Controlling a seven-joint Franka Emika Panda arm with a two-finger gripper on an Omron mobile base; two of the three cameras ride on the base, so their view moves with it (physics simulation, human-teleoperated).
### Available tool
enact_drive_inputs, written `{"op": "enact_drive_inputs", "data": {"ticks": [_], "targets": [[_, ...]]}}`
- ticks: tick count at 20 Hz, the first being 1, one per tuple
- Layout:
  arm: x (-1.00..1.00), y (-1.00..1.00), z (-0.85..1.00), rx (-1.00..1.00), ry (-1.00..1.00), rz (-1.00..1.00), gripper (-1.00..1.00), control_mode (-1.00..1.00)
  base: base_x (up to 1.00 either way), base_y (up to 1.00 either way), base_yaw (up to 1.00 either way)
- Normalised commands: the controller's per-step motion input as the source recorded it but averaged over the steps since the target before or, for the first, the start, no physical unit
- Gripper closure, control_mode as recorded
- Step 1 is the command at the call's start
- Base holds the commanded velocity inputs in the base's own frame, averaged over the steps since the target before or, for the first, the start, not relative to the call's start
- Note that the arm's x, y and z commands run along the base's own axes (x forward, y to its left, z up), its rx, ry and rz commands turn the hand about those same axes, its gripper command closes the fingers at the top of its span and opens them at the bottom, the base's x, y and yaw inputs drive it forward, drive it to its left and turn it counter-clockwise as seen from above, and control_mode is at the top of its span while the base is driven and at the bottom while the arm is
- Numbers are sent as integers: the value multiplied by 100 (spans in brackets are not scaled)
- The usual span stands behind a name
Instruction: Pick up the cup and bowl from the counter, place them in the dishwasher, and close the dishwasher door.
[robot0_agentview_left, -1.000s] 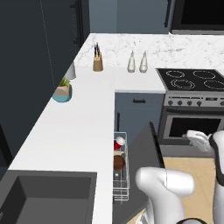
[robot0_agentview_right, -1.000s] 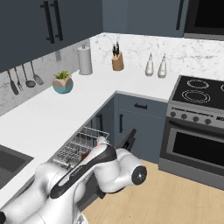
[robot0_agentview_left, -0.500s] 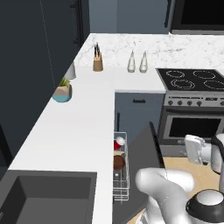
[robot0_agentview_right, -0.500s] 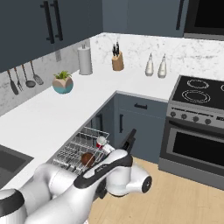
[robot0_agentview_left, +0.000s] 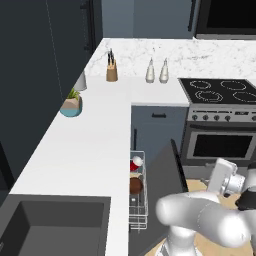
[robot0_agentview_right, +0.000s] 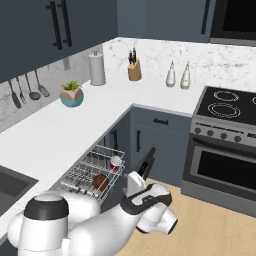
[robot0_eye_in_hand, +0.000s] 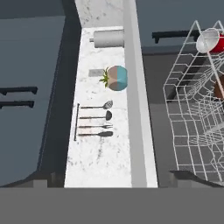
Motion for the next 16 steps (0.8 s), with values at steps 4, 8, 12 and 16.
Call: {"op": "enact_drive_inputs", "data": {"ticks": [4,8,12,16], "targets": [[1,-45,-15,26,10,11,-100,-100,0,0,0],[18,-28,-29,17,12,10,-100,-100,0,0,0],[39,-4,-49,3,11,8,-100,-100,0,0,0],[39,-1,-50,0,1,8,-100,-100,0,0,0]]}}
